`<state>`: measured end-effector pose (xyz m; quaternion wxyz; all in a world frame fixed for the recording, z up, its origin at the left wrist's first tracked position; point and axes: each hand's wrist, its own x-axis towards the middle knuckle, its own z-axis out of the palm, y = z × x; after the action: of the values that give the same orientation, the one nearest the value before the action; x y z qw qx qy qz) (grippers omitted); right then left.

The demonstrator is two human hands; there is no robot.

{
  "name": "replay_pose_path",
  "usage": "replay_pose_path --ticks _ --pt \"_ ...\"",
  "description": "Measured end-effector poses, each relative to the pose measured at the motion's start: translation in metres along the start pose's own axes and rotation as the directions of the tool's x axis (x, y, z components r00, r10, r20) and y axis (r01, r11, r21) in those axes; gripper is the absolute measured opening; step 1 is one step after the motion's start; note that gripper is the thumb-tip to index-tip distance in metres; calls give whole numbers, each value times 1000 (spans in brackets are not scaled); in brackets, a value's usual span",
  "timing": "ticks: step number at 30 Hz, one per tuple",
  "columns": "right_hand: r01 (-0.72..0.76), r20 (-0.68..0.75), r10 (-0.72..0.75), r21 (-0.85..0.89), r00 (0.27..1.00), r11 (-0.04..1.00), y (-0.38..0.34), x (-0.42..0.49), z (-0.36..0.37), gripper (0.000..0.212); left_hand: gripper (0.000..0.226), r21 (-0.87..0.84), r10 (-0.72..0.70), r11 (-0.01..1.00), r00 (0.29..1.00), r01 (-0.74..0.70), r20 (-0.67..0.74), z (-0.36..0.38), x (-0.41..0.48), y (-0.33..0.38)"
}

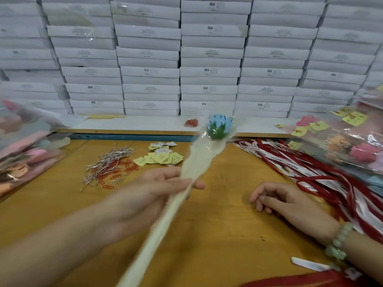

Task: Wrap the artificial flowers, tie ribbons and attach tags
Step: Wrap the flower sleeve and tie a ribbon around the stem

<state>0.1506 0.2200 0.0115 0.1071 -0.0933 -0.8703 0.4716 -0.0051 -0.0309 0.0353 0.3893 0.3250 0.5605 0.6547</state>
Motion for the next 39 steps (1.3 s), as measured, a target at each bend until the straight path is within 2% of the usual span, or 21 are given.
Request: replay_pose_path --ticks 8,11,15,18,20,22,25,28,32,39 --pt "-69 26 68 57 997 996 4 4 -4 26 47 -108 28 993 976 -52 -217 17 47 -38" --pt "-172 79 166 81 983 982 -2 9 -6 25 51 -87 71 992 974 -91 -215 12 48 -44" --pt "-301 224 289 17 931 954 -22 27 2 28 47 -93 104 988 975 -125 -198 10 49 -46" --pt "-318 293 261 167 920 933 -36 41 28 35 48 -74 116 989 976 -131 -185 9 51 -47" --pt "-287 229 225 289 947 913 -40 48 49 32 47 -59 127 989 982 -136 -141 6 50 -46" --pt "-220 150 182 304 972 927 -40 54 61 30 44 -33 141 989 983 -146 -120 1 48 -45" --pt "-171 106 142 354 984 919 -39 60 65 24 42 5 156 988 978 -157 -137 -3 47 -43" --pt "-156 110 120 422 987 893 -35 60 64 22 45 11 151 988 980 -151 -127 -1 47 -44" --pt "-176 147 118 491 982 853 -32 61 59 38 53 -25 133 990 983 -137 -125 -2 48 -44" --pt "-189 175 113 513 978 837 -29 62 57 27 52 -67 125 989 984 -135 -125 -4 50 -45"
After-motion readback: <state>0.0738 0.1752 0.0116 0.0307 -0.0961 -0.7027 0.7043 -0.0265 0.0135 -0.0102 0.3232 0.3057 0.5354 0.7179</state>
